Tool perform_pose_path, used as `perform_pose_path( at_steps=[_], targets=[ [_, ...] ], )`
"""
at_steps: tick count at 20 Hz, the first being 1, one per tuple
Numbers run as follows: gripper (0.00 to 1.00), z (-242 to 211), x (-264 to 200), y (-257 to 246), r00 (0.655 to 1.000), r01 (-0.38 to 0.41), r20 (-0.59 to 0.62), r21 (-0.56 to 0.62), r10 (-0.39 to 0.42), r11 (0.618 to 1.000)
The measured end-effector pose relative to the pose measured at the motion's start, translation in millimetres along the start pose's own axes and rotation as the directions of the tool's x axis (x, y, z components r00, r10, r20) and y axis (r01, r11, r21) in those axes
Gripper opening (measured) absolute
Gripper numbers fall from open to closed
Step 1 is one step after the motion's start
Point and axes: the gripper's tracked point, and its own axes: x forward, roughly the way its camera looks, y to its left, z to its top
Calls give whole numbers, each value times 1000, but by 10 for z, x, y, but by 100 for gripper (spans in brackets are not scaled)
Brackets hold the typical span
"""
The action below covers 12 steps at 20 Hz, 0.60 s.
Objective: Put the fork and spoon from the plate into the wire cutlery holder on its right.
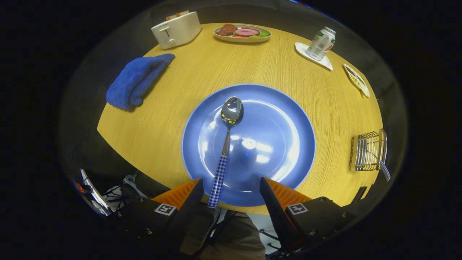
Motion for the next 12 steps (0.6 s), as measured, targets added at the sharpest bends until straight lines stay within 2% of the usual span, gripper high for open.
perform_pose_path(
  at_steps=[6, 12],
  targets=[
    [96, 116, -23, -83, 1000, 13, 22, 24, -14, 1000],
    [95, 38, 119, -129, 1000, -11, -10, 63, 11, 998]
  ],
)
